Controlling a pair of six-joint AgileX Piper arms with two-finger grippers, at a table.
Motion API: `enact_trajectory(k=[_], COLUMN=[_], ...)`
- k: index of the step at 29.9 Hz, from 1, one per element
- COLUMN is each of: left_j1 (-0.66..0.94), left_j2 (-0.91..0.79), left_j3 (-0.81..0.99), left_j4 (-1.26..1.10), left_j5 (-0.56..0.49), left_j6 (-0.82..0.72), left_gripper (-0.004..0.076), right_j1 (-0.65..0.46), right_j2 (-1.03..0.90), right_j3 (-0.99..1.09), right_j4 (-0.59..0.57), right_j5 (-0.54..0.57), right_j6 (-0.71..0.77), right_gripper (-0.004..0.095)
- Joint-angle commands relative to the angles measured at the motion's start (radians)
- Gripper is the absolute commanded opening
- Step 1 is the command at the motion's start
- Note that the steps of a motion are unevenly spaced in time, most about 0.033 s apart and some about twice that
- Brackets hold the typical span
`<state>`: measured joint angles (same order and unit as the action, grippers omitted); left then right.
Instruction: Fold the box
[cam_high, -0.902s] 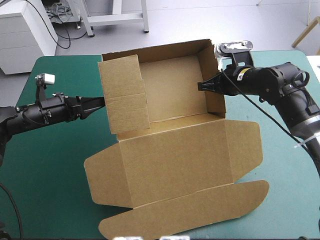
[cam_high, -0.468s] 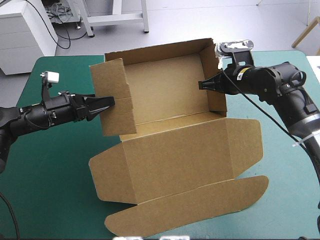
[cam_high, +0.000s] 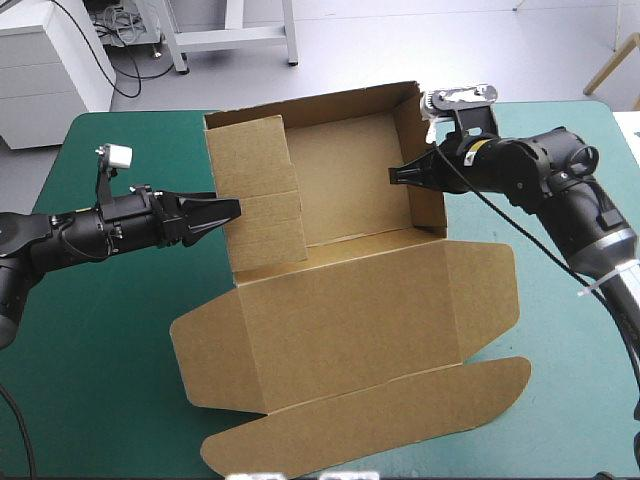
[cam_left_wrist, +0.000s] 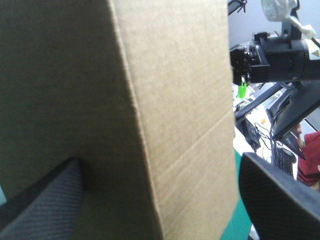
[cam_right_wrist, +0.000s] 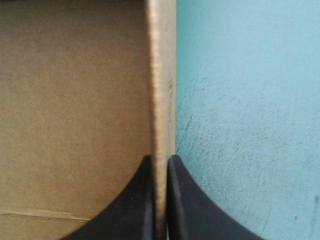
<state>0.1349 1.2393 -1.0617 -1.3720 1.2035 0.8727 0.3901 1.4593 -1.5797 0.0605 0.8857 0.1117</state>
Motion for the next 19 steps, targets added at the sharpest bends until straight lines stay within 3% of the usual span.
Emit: enact_trajectory(k=[1, 4, 10, 15, 19], left_j1=[-0.061, -0.158, -0.374, -0.526, -0.597], left_j2=[-0.033, -0.037, -0.037, -0.032, -0.017], left_j3=[-0.037, -0.082, -0.177, -0.183, -0.189], left_j4=[0.004, 0.228, 0.737, 1.083, 1.264], left_j5=[-0.043, -0.203, -0.416, -0.524, -0.569], left_j6=[-0.082, -0.239, -0.661, -1.027, -1.195], left_gripper=[0.0599, 0.0599, 0.0599, 0.0599, 0.0599], right_j1=[0.036, 0.056, 0.065, 0.065, 0.065], right_j2=[-0.037, -0.037, -0.037, -0.037, -0.037], right_j3=[-0.013, -0.008, -0.008, -0.008, -0.008], right_j4=[-0.036, -0.085, -0.112, -0.112, -0.112], right_j5=[-0.099, -0.105, -0.105, -0.105, -0.107], right_j6=[0.063, 0.105, 0.133, 0.136, 0.141], right_gripper=[-0.0007, -0.0007, -0.0005, -0.0002, -0.0002])
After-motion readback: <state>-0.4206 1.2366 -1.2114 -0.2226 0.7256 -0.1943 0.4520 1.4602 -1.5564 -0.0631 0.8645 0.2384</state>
